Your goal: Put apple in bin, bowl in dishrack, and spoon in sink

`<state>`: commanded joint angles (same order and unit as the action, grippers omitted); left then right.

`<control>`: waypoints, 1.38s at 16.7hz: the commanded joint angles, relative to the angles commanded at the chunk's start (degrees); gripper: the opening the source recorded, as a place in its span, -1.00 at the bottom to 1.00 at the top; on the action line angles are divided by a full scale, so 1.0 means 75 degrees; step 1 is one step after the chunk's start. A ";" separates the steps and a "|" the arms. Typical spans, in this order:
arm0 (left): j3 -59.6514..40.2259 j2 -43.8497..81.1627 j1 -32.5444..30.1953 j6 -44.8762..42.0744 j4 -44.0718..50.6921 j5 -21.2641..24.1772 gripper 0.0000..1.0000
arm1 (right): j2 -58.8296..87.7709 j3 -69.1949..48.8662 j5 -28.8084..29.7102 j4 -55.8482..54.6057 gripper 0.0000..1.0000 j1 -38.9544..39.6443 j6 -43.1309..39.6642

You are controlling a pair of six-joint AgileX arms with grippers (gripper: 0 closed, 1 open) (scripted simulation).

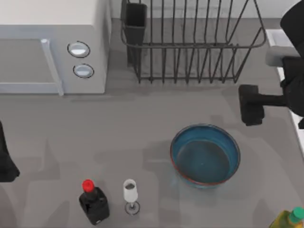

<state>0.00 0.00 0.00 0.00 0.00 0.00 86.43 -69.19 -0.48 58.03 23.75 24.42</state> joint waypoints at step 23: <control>0.0000 0.0000 0.0000 0.0000 0.0000 0.0000 1.00 | 0.3182 -0.0280 0.0073 -0.0964 1.00 0.0690 0.0718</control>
<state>0.00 0.00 0.00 0.00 0.00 0.00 110.30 -71.29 0.07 50.80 28.92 29.81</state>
